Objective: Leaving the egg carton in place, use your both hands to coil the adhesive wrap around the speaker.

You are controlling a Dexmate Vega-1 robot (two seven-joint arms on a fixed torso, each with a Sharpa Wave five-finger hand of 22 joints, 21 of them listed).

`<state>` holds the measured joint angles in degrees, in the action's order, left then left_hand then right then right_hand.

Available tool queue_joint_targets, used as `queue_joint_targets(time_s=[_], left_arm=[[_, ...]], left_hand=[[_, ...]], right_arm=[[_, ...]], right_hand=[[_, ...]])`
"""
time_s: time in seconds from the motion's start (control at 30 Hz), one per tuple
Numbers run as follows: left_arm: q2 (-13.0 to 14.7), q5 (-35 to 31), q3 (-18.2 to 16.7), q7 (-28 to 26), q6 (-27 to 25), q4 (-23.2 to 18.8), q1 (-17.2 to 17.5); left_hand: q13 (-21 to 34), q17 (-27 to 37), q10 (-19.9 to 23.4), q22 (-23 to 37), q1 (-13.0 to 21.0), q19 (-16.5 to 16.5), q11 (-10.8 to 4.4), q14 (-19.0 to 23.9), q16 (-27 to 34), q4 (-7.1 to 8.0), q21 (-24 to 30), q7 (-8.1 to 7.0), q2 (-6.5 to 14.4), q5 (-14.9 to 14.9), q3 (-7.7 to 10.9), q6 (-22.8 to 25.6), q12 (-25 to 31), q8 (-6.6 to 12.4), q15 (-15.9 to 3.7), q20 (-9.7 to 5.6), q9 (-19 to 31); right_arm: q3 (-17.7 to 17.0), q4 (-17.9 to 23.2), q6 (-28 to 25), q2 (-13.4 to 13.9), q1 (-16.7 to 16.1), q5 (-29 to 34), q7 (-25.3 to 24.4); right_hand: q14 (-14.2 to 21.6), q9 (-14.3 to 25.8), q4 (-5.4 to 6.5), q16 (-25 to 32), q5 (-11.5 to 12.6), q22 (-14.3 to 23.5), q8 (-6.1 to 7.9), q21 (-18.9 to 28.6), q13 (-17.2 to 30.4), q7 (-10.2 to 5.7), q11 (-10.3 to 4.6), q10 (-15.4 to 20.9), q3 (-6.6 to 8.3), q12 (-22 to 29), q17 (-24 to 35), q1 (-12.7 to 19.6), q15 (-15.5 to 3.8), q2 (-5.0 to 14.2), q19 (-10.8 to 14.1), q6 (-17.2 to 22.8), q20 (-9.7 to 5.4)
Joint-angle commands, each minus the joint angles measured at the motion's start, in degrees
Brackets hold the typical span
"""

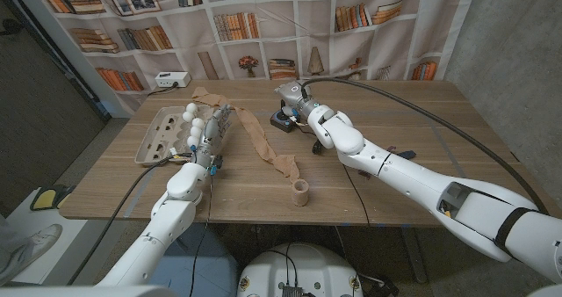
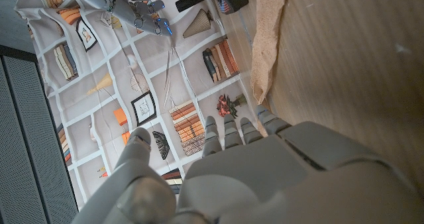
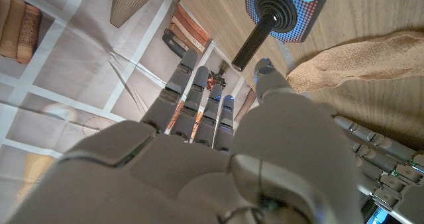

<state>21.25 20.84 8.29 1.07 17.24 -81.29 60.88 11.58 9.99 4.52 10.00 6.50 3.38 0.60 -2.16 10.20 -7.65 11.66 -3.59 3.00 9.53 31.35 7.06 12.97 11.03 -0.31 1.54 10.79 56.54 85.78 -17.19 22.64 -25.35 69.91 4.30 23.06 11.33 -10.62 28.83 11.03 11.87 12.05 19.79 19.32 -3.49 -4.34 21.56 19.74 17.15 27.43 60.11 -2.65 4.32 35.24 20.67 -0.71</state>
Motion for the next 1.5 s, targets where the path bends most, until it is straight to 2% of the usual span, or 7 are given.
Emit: queue_joint_targets(time_s=[0.03, 0.5, 0.67, 0.73, 0.97, 1.37, 1.5], left_arm=[[-0.3, 0.2, 0.2, 0.6, -0.1, 0.8, -0.4], [-0.7, 2.0, -0.3, 2.1, -0.5, 0.5, -0.4], [-0.8, 2.0, -0.3, 2.0, -0.7, 0.7, -0.6], [-0.8, 1.9, -0.3, 2.0, -0.7, 0.8, -0.7], [-1.0, 1.8, -0.3, 1.9, -0.6, 0.7, -0.6], [-1.4, 1.9, -0.2, 2.2, -0.3, 1.4, -0.8], [-1.5, 2.2, -0.4, 2.3, -0.2, 1.4, -0.6]], left_hand=[[0.3, 0.2, 0.8, 0.2, 0.3, 0.6, -0.13, -0.3, 0.3, -0.09, -0.2, -0.02, 0.3, 0.4, -0.28, 0.6, 0.4, 0.13, -0.13, -0.13, 0.1], [0.3, 0.2, 1.1, 0.2, 0.3, 0.5, -0.03, -0.2, 0.3, -0.08, -0.2, 0.12, 0.3, 0.4, -0.33, 0.6, 0.5, 0.12, -0.02, -0.13, 0.1], [0.3, 0.2, 1.1, 0.2, 0.3, 0.5, 0.06, -0.3, 0.3, -0.07, -0.2, 0.09, 0.3, 0.4, -0.35, 0.5, 0.5, 0.09, -0.03, -0.19, 0.1], [0.3, 0.2, 1.1, 0.2, 0.3, 0.5, 0.09, -0.2, 0.3, -0.07, -0.2, 0.10, 0.3, 0.4, -0.36, 0.4, 0.4, 0.07, -0.06, -0.18, 0.1], [0.3, 0.2, 1.2, 0.2, 0.3, 0.5, -0.04, -0.2, 0.3, -0.07, -0.3, 0.08, 0.3, 0.4, -0.39, 0.4, 0.4, 0.06, -0.06, -0.14, 0.1], [0.3, 0.2, 1.2, 0.2, 0.3, 0.5, 0.01, -0.3, 0.3, -0.06, -0.3, 0.10, 0.4, 0.4, -0.42, 0.4, 0.4, 0.07, -0.10, -0.16, 0.1], [0.3, 0.2, 1.3, 0.2, 0.4, 0.5, 0.12, -0.3, 0.3, -0.01, -0.3, 0.14, 0.6, 0.4, -0.31, 0.5, 0.5, 0.11, 0.05, 0.01, 0.1]], right_arm=[[0.8, -1.7, -0.5, -1.0, 0.5, 3.1, 0.4], [1.5, -3.7, 0.3, -0.9, 1.4, 6.4, 0.5], [1.8, -4.2, 0.4, -1.1, 1.4, 7.4, 0.2], [1.9, -4.5, 0.3, -1.3, 1.4, 7.9, 0.0], [2.5, -5.6, 0.3, -1.8, 1.5, 9.6, -0.6], [3.8, -7.8, 0.2, -2.8, 2.1, 13.6, -1.2], [4.0, -8.6, 0.1, -3.1, 2.2, 14.4, -1.9]], right_hand=[[0.5, 0.1, -0.21, -0.1, 0.5, 0.1, 0.08, 0.6, 0.3, -0.47, -0.43, 0.3, 0.69, 0.1, 0.0, 1.7, -8.95, -0.28, -0.3, 0.2, 0.26], [-0.6, 0.2, 0.26, -0.5, 0.7, 0.1, 0.20, 0.7, 0.5, -2.03, -1.47, -0.2, 0.89, -0.2, 0.6, 4.1, -9.41, -0.39, -0.9, 0.6, -0.14], [-0.9, 0.2, 0.61, -0.2, 0.6, 0.1, 0.63, 0.8, 0.7, -4.14, -2.70, 0.0, 0.57, 0.0, 1.3, 4.9, -9.69, -0.34, -1.2, 2.1, -0.19], [-0.3, 0.2, 0.70, 0.1, 0.7, 0.1, 0.66, 0.9, 0.8, -4.14, -2.69, 0.1, 0.52, 0.0, 1.5, 5.0, -9.95, -0.22, -1.2, 2.2, -0.17], [8.1, 0.3, 0.95, 6.8, 0.4, 0.1, 0.22, 1.6, 1.5, -4.23, -2.83, 0.3, -0.90, 0.0, 6.1, 7.2, -10.54, -0.17, -1.3, 2.7, -0.07], [7.8, 0.4, 0.89, 7.4, 0.3, 0.1, 0.19, 1.8, 1.7, -4.24, -2.81, 0.3, -1.18, -0.1, 7.0, 7.7, -10.54, -0.30, -1.1, 2.8, -0.06], [7.9, 0.5, 1.92, 9.1, 0.0, 0.2, 0.35, 2.0, 2.0, -4.26, -2.91, 0.6, -2.25, 0.0, 8.7, 6.5, -10.28, 0.00, -1.1, 3.5, -0.16]])
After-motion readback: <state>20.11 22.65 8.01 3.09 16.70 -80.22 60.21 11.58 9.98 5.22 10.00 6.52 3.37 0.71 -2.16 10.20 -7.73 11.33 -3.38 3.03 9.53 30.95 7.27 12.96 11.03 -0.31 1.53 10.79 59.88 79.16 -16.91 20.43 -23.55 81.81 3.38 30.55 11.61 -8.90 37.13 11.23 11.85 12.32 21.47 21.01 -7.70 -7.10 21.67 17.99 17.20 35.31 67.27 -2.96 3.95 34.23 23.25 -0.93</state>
